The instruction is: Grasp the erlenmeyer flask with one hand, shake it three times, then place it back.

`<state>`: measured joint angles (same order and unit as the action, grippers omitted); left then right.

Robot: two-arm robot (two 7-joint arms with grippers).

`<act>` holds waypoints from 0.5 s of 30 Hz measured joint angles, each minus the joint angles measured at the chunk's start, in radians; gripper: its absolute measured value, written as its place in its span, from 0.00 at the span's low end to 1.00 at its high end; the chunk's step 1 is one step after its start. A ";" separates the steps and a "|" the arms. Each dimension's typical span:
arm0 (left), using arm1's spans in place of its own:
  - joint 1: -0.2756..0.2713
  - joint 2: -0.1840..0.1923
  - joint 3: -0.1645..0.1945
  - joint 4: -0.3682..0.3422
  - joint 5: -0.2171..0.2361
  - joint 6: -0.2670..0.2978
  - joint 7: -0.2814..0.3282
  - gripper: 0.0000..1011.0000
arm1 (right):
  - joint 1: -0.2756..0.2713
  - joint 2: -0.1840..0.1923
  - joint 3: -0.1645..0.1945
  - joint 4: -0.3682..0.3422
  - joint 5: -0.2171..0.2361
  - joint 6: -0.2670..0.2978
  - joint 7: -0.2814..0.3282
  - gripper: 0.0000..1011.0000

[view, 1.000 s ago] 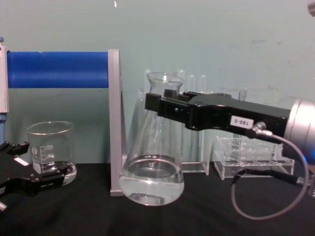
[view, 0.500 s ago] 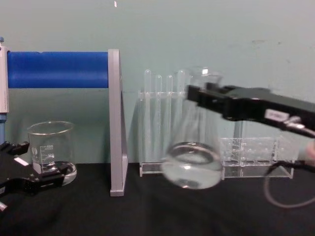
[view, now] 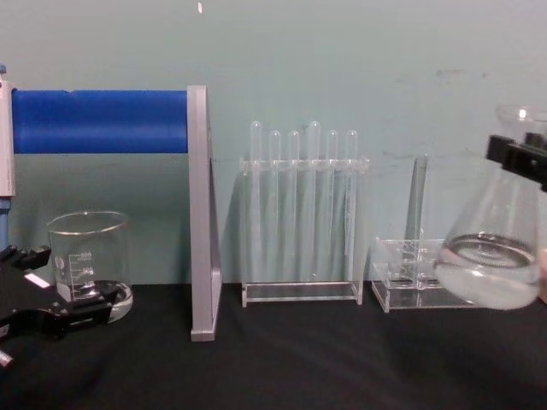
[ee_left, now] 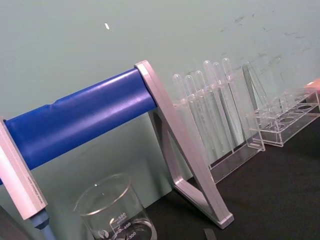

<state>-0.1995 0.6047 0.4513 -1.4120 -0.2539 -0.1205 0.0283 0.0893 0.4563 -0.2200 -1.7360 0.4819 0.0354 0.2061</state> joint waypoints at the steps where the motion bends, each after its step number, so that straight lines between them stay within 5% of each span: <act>1: 0.000 0.000 0.000 0.000 0.000 0.000 0.000 0.99 | -0.005 0.000 0.006 -0.003 -0.001 0.000 -0.004 0.44; 8: 0.000 0.000 0.000 0.000 0.000 0.000 0.000 0.99 | -0.019 -0.008 0.027 -0.013 -0.013 0.006 -0.006 0.44; 15: 0.000 0.000 0.000 0.000 0.000 0.000 0.000 0.99 | 0.039 -0.042 -0.036 0.029 -0.024 0.017 0.083 0.44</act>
<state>-0.1994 0.6047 0.4514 -1.4120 -0.2539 -0.1205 0.0283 0.1282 0.4147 -0.2557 -1.7068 0.4578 0.0527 0.2894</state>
